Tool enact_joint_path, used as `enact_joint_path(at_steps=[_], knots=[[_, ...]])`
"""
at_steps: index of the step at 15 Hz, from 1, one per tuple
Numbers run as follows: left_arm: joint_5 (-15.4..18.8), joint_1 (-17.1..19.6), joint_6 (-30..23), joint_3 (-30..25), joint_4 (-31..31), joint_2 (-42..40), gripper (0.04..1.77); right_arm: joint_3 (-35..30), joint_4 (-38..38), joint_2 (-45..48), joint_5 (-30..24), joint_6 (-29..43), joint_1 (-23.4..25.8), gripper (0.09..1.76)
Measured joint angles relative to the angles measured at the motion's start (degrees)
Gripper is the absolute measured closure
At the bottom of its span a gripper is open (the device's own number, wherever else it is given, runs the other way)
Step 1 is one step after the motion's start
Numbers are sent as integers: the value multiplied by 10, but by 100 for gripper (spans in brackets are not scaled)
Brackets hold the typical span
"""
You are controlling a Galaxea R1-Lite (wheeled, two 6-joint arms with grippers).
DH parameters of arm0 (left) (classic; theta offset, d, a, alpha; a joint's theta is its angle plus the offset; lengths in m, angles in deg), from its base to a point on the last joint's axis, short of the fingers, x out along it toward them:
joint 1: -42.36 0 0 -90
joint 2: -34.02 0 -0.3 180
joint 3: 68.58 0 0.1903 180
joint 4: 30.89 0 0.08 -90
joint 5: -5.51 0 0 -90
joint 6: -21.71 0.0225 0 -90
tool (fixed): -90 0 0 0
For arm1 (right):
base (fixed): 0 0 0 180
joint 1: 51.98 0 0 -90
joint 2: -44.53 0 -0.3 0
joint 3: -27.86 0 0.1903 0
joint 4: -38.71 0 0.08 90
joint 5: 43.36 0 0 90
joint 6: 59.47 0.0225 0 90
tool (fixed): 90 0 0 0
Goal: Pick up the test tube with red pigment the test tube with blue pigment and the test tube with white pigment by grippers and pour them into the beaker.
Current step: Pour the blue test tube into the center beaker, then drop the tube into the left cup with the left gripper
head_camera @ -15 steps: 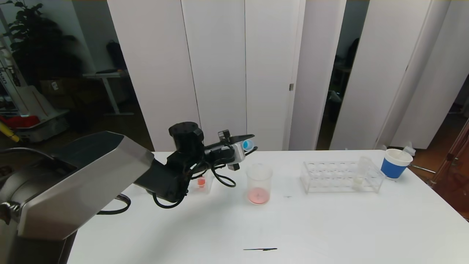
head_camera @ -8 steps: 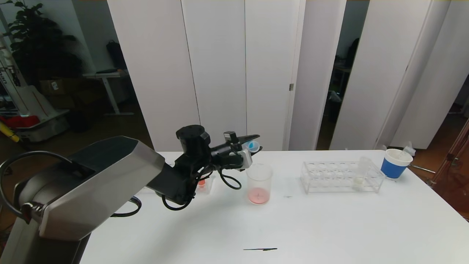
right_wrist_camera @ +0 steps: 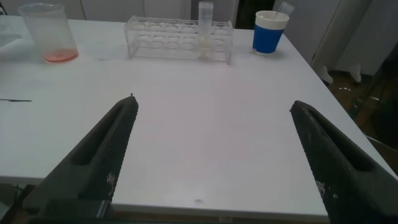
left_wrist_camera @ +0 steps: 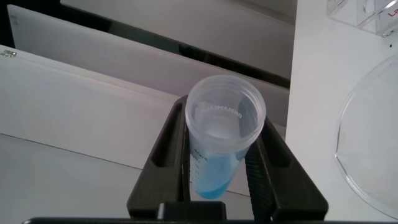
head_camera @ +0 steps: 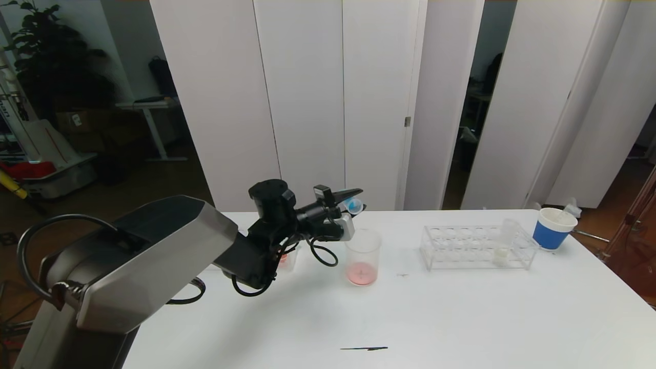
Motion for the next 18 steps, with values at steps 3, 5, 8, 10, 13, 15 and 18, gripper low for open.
enact_joint_path(at_steps=[3, 5, 8, 10, 13, 15, 18], knots=[[-5, -1, 29, 3, -14, 5, 123, 0, 0, 0, 0, 0, 0, 10], [-10, -4, 41, 7, -35, 7, 123, 0, 0, 0, 0, 0, 0, 10], [-11, -5, 47, 10, -36, 12, 123, 0, 0, 0, 0, 0, 0, 10], [-12, -5, 52, 11, -35, 13, 123, 0, 0, 0, 0, 0, 0, 10], [-12, -6, 53, 15, -35, 19, 123, 0, 0, 0, 0, 0, 0, 10], [-12, -6, 53, 17, -36, 22, 123, 0, 0, 0, 0, 0, 0, 10], [-19, -5, 58, 25, -41, 26, 123, 0, 0, 0, 0, 0, 0, 10]])
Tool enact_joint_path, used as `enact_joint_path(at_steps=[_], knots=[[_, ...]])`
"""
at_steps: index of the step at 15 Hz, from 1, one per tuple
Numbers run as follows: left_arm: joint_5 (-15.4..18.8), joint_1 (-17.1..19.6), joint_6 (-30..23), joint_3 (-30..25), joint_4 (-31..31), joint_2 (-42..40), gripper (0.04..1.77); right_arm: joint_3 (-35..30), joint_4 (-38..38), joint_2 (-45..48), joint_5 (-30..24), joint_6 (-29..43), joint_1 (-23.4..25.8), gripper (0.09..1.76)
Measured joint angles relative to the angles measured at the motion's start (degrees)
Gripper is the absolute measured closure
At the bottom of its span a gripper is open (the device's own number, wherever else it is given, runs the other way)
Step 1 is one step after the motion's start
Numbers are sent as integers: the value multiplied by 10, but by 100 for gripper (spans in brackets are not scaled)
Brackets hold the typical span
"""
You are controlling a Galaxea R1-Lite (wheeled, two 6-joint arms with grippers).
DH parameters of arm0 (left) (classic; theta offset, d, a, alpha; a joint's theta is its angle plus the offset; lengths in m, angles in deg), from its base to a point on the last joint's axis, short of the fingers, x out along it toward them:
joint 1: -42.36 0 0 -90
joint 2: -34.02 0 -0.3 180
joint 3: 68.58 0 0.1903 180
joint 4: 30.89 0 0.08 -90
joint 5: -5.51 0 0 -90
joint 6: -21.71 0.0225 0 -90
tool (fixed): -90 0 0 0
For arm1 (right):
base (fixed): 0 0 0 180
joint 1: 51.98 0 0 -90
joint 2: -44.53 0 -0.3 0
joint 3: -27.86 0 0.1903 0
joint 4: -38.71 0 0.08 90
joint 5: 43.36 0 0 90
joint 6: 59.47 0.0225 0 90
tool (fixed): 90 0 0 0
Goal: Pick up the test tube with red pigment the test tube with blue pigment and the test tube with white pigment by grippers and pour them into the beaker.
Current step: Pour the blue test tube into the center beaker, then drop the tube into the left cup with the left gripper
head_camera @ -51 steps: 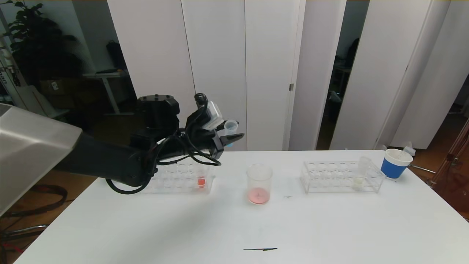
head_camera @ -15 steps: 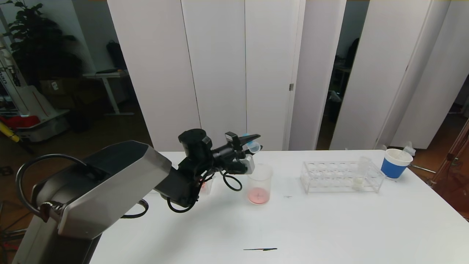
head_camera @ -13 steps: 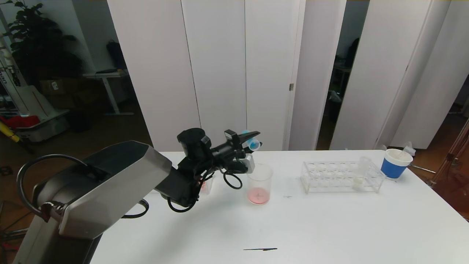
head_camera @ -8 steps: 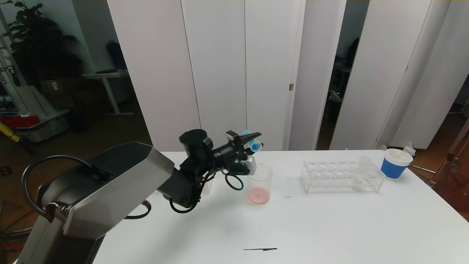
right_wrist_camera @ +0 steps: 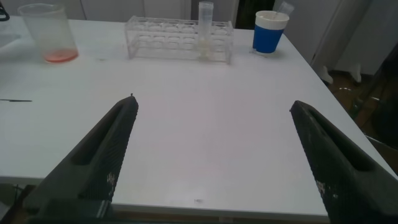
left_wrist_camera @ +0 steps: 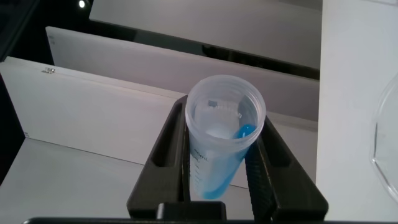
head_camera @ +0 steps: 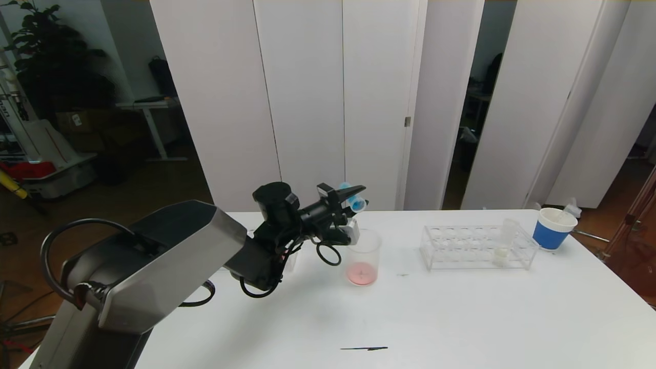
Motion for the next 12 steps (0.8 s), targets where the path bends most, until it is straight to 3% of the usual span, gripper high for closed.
enact_joint_path(at_steps=[12], knots=[[-6, 4, 27, 12, -34, 24, 123, 0, 0, 0, 0, 0, 0, 10]])
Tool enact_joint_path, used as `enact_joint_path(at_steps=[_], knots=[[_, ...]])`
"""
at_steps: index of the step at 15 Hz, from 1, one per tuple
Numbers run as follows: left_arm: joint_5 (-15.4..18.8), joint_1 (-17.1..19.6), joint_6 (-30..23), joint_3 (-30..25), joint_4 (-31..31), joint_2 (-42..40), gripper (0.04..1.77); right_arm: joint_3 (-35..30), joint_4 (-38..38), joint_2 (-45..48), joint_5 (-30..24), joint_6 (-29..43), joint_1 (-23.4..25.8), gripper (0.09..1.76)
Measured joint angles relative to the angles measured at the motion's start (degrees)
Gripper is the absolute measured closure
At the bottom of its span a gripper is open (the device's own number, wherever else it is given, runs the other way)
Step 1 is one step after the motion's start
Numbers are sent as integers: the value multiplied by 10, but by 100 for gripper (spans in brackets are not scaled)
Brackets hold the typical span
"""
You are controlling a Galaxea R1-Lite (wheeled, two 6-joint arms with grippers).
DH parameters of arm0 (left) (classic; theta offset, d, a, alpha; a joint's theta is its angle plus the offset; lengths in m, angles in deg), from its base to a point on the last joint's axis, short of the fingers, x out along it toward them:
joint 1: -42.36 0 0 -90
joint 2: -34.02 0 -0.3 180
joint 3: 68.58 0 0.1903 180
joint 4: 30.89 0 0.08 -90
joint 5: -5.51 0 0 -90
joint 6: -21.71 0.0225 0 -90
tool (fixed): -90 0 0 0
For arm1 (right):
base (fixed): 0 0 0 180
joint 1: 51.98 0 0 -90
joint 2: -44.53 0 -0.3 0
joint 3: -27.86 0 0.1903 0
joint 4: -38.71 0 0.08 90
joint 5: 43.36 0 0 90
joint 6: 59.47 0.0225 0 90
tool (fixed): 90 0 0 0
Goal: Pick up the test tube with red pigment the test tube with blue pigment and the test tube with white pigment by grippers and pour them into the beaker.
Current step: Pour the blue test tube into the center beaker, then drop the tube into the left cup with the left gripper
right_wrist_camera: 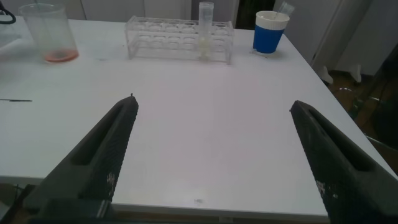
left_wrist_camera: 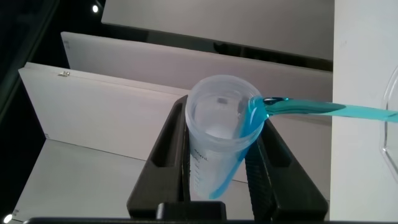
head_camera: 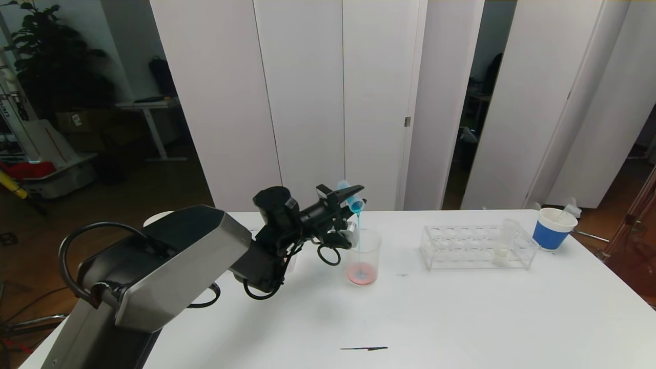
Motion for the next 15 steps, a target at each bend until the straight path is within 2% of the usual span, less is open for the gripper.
enact_joint_path(at_steps=[15], knots=[[-5, 0, 6, 9, -23, 12, 123, 0, 0, 0, 0, 0, 0, 10]])
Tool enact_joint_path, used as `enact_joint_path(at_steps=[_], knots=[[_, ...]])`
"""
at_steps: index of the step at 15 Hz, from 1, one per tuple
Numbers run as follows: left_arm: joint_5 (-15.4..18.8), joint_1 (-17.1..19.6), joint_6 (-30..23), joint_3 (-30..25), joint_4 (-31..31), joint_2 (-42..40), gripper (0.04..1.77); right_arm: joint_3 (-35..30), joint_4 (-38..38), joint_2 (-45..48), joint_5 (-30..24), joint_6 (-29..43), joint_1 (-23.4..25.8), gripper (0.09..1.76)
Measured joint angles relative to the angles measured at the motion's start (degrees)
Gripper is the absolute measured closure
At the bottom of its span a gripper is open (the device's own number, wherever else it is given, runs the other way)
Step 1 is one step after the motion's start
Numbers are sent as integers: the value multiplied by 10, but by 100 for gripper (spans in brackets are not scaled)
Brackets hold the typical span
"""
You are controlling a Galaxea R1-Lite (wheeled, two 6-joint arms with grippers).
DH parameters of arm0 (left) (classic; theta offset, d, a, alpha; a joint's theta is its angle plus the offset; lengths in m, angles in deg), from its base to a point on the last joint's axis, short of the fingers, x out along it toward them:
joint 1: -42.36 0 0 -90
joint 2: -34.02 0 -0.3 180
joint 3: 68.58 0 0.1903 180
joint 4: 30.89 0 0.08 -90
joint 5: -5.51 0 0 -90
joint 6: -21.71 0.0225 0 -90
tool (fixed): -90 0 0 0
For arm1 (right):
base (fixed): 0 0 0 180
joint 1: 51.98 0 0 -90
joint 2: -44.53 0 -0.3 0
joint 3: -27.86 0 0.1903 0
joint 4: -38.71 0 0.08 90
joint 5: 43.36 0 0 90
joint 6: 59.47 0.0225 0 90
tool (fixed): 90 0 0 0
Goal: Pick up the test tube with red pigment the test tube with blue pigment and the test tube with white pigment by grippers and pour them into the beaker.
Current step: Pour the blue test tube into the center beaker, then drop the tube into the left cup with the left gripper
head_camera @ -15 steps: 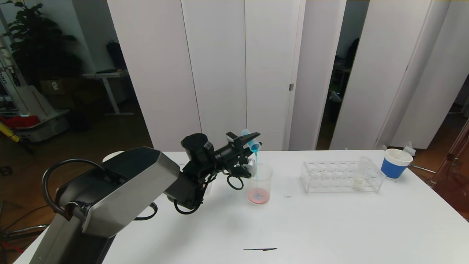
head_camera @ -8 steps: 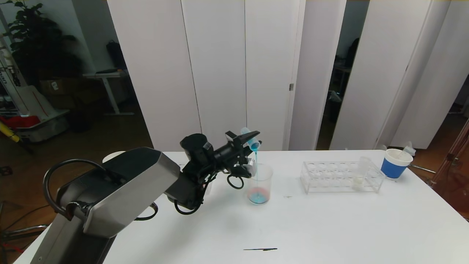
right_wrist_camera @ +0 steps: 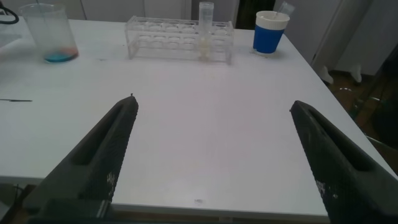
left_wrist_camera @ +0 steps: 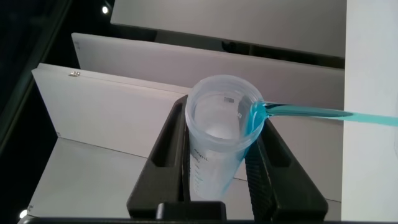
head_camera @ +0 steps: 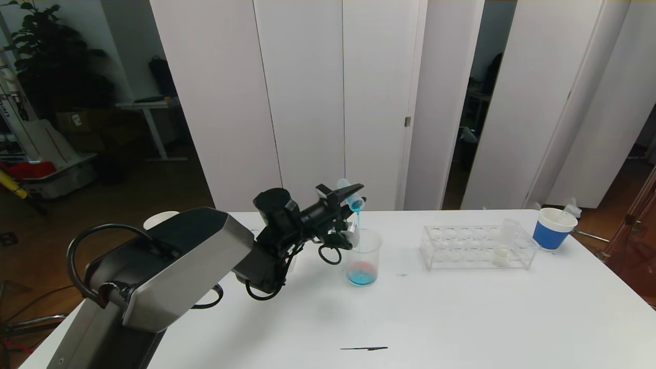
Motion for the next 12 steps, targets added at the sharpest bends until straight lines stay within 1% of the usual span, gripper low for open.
enact_joint_path(at_steps=[12], knots=[[-1, 1, 16, 1, -21, -5, 123, 0, 0, 0, 0, 0, 0, 10]])
